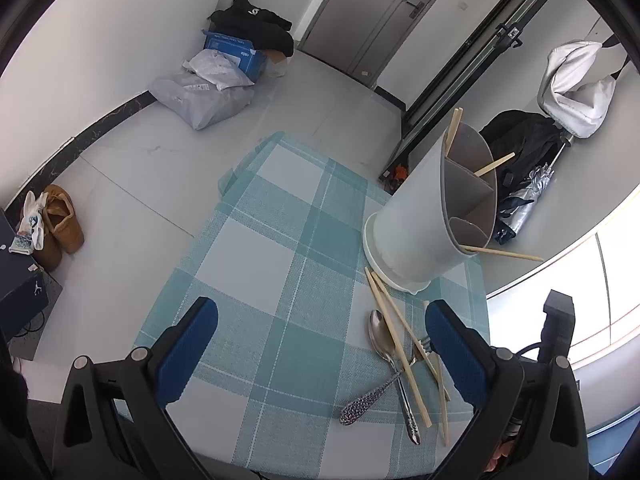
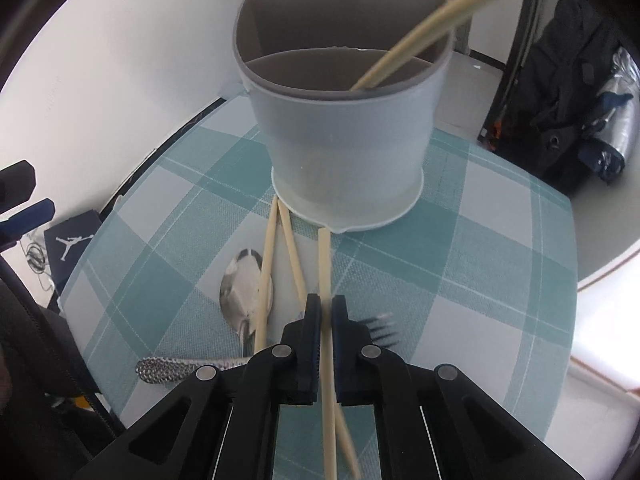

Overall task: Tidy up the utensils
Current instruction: 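Lift the chopstick with the right gripper while the left gripper moves toward the spoon, then lower the left gripper onto the silver spoon and pinch its handle, then lift the spoon with the left gripper while the right gripper carries its chopstick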

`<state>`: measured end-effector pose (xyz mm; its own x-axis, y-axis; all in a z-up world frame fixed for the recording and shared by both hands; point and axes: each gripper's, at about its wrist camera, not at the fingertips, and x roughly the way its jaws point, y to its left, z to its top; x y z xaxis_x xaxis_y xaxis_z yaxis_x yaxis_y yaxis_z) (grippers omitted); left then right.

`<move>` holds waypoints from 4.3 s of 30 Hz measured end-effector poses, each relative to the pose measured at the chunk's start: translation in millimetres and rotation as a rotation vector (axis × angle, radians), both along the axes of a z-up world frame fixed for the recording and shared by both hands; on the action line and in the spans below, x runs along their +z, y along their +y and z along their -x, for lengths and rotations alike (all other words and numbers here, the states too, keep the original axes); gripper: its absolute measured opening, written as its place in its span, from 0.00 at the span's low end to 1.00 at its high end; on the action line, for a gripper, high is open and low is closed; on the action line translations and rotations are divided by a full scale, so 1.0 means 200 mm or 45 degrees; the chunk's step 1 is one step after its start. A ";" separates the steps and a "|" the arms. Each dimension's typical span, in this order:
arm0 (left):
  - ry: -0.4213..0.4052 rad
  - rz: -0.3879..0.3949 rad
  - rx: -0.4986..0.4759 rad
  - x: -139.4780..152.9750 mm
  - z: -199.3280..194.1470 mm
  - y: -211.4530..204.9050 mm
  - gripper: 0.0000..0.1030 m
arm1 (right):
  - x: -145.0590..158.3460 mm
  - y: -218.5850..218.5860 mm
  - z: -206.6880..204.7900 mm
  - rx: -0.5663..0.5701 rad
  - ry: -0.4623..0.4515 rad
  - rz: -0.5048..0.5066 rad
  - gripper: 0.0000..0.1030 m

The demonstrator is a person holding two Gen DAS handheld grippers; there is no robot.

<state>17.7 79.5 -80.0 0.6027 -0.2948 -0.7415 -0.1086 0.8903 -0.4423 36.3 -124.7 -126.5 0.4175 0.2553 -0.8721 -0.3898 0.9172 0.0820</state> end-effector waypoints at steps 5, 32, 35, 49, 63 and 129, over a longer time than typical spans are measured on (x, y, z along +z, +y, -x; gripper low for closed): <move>0.005 -0.021 -0.015 0.00 0.00 -0.04 0.99 | 0.02 -0.14 0.11 -0.057 0.067 -0.021 0.00; 0.115 -0.107 -0.157 -0.10 -0.01 -0.16 0.99 | -0.13 -0.02 -0.07 0.020 0.002 0.057 0.14; 0.208 -0.071 -0.219 -0.16 0.00 -0.17 0.99 | -0.12 -0.06 -0.09 -0.007 0.005 0.009 0.06; 0.401 0.154 -0.312 -0.32 0.06 -0.28 0.94 | 0.08 -0.55 -0.09 -0.370 -0.123 -0.584 0.06; 0.249 -0.185 -0.385 -0.22 -0.09 -0.52 0.90 | 0.19 -0.65 -0.04 -0.468 -0.263 -0.821 0.06; -0.286 -0.329 -0.036 0.20 -0.04 -0.38 0.00 | 0.40 -0.51 0.20 -0.342 -0.529 -0.535 0.06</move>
<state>26.0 3.8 -39.3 0.7536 -0.1337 -0.6435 -0.0075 0.9773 -0.2118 -4.2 -227.1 -46.2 0.7953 0.3797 -0.4726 -0.2281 0.9097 0.3470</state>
